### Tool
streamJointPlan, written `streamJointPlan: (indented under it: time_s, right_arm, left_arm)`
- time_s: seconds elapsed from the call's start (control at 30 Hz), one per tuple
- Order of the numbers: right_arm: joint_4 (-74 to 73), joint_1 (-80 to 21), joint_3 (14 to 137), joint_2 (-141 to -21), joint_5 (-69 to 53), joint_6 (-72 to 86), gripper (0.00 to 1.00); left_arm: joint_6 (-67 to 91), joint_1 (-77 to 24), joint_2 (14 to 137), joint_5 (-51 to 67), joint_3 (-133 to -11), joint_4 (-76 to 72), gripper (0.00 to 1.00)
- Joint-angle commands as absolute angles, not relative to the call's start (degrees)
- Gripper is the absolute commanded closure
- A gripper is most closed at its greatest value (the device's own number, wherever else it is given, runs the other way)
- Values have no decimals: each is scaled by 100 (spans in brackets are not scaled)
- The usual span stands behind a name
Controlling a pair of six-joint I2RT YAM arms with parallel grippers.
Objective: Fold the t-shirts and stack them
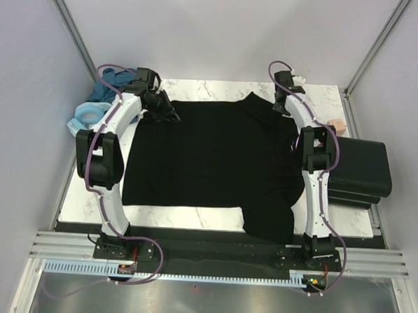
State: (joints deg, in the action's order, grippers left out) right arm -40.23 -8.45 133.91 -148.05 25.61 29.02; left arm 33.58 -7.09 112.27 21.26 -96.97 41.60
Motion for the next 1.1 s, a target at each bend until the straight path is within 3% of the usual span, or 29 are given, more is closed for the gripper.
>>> streamJointPlan:
  time_s: [0.0,0.1,0.23,0.33,0.4,0.43,0.47,0.57,0.67,0.8,0.87,0.97,1.07]
  right_arm:
    - [-3886,-913,13070,-13879,2681,3637,59]
    - [-3438,-1124,12832,-13509,2916,3717,55]
    - [-3480,-1274,13384,-13535,2953,3753,63]
    - [-3621,-1266,13640,-13570,3093,4006,64]
    - [-3298,-1257,13545,-13518,3199,4218,58]
    - [-3104,-1248,13239,-13404,3225,4567,50]
    - [-2937,-1283,13132,-13342,3339,4840,51]
    - [-2743,-1641,12859,-13044,4554,5595,57]
    - [-2443,-1872,12980,-13086,5271,5406,59]
    - [-4191,-1705,14466,-13895,4916,6229,60]
    - [-4036,-1688,13855,-13660,4834,6581,59]
    - [-2381,-1513,12089,-13114,3897,6434,55]
    - [-2102,-1389,11917,-13113,3007,6085,55]
  left_arm:
    - [3384,-686,11092,2347,-9879,4061,79]
    - [3436,-686,11039,2399,-9791,4069,79]
    - [3489,-694,11022,2496,-9730,4061,79]
    - [3507,-686,10951,2505,-9668,4052,79]
    - [3507,-686,10907,2505,-9607,4052,79]
    - [3516,-686,10899,2522,-9528,4052,79]
    - [3516,-686,10907,2531,-9493,4043,79]
    - [3551,-694,10951,2601,-9405,4008,80]
    - [3586,-686,10986,2689,-9431,4008,80]
    - [3586,-686,10925,2681,-9396,3990,80]
    - [3586,-686,10881,2672,-9343,3955,80]
    - [3568,-686,10776,2672,-9211,3903,80]
    - [3577,-668,10679,2689,-9123,3876,80]
